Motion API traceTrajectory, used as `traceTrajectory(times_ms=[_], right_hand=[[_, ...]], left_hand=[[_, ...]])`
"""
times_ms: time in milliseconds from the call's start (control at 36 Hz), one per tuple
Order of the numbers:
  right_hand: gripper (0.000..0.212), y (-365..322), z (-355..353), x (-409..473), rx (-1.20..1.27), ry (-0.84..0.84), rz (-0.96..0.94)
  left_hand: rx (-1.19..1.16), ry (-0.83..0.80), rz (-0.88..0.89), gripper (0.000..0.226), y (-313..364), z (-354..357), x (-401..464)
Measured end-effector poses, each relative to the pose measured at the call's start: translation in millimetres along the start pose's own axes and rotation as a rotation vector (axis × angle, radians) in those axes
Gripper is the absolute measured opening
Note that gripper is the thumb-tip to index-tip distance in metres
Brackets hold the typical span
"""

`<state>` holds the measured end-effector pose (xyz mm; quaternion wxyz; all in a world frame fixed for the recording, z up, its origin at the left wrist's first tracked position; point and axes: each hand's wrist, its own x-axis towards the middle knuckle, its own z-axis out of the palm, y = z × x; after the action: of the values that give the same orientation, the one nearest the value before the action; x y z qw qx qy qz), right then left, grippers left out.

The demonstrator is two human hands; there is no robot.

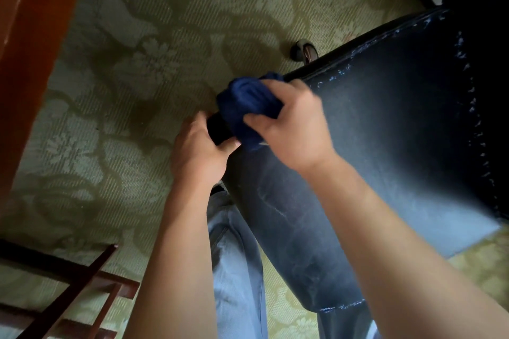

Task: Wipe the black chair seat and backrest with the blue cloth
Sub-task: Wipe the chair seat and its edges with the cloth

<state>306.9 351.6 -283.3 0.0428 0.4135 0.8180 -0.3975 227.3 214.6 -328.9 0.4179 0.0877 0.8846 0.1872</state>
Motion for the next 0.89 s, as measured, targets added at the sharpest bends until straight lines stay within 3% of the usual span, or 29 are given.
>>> traceTrajectory(times_ms=[222,667,778,889], right_hand=[[0.019,8.6,3.4,8.3,-0.022,0.013,0.014],[0.033,51.8,-63.2,31.4,-0.05,0.284,0.197],[0.045,46.5,-61.2,23.4,-0.028,0.29,0.13],[0.049,30.7,-38.5,12.8,0.052,0.184,0.045]], left_hand=[[0.008,-0.026,-0.044,0.051,9.5,-5.7,1.9],[0.087,-0.057,-0.087,0.057,29.4,-13.2,4.8],[0.142,-0.034,-0.007,0.058,35.5,-8.7,5.2],[0.089,-0.026,0.125,0.059,50.2,3.8,1.8]])
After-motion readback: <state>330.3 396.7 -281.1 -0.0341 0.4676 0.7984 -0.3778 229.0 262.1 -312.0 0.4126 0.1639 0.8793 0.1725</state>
